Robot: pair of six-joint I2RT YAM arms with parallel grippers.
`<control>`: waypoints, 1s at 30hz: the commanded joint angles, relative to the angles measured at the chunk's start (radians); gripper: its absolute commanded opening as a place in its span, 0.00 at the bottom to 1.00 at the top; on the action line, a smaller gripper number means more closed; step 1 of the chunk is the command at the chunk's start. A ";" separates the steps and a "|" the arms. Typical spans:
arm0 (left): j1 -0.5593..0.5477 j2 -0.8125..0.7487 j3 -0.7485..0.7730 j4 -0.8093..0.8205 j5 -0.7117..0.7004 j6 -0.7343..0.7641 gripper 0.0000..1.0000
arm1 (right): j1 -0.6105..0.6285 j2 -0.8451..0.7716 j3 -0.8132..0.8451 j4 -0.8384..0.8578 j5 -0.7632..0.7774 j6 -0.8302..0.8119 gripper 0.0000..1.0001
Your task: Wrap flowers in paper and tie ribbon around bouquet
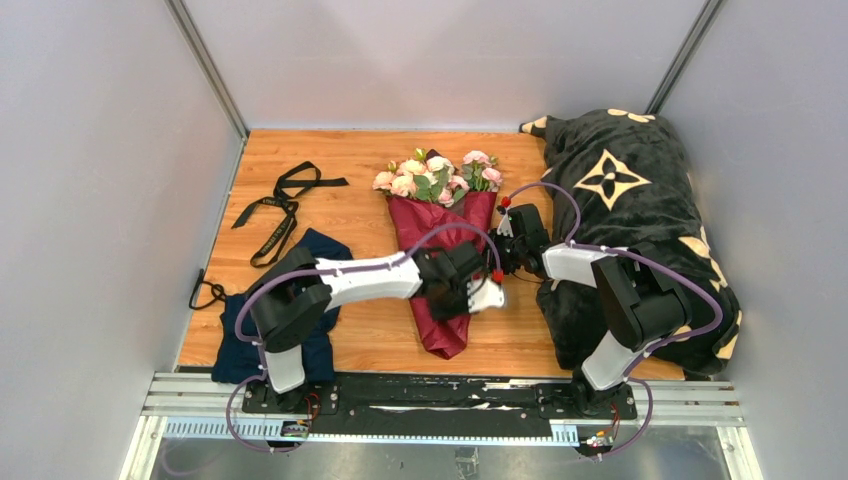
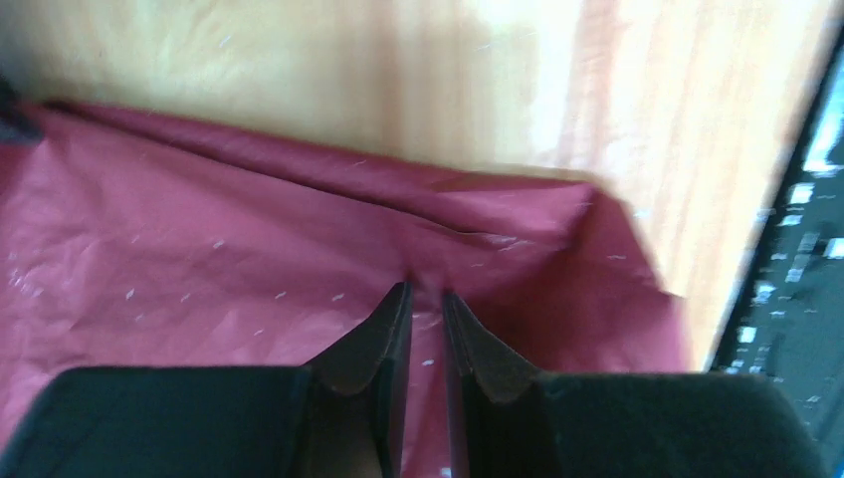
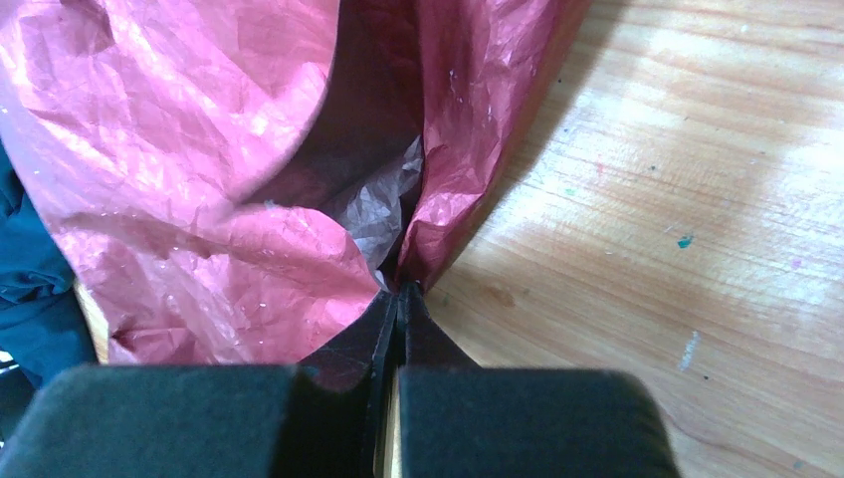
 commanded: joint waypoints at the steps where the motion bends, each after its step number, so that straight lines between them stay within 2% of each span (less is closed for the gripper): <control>1: -0.110 -0.020 -0.091 0.046 -0.046 0.075 0.22 | -0.023 -0.014 -0.023 0.016 0.025 0.023 0.00; 7: -0.241 -0.048 -0.188 0.008 -0.016 0.083 0.34 | -0.036 -0.018 -0.017 0.005 0.035 0.014 0.00; 11: -0.282 -0.077 -0.145 -0.154 0.063 0.091 0.44 | -0.036 -0.013 0.001 -0.016 0.030 0.004 0.00; 14: -0.285 -0.112 -0.075 -0.300 0.109 0.092 0.45 | -0.036 -0.024 0.004 -0.027 0.034 -0.002 0.00; 16: -0.284 -0.140 0.023 -0.396 0.082 0.097 0.45 | -0.036 -0.027 0.005 -0.033 0.035 -0.005 0.00; 19: -0.239 -0.154 0.196 -0.490 0.043 0.107 0.42 | -0.035 -0.027 0.007 -0.040 0.034 -0.006 0.00; 21: -0.166 -0.148 0.250 -0.473 0.087 0.118 0.32 | -0.033 -0.028 0.007 -0.042 0.035 -0.003 0.00; 22: -0.130 -0.141 0.247 -0.431 0.091 0.121 0.27 | -0.032 -0.030 0.009 -0.043 0.035 -0.003 0.00; 25: -0.097 -0.085 0.153 -0.252 -0.058 0.103 0.17 | -0.029 -0.032 0.014 -0.048 0.032 -0.005 0.00; 27: -0.103 -0.023 0.093 -0.210 -0.083 0.130 0.14 | -0.029 -0.039 0.021 -0.058 0.032 -0.007 0.00; 30: -0.130 0.006 -0.003 -0.145 -0.044 0.147 0.15 | -0.028 -0.058 0.027 -0.074 0.040 -0.019 0.00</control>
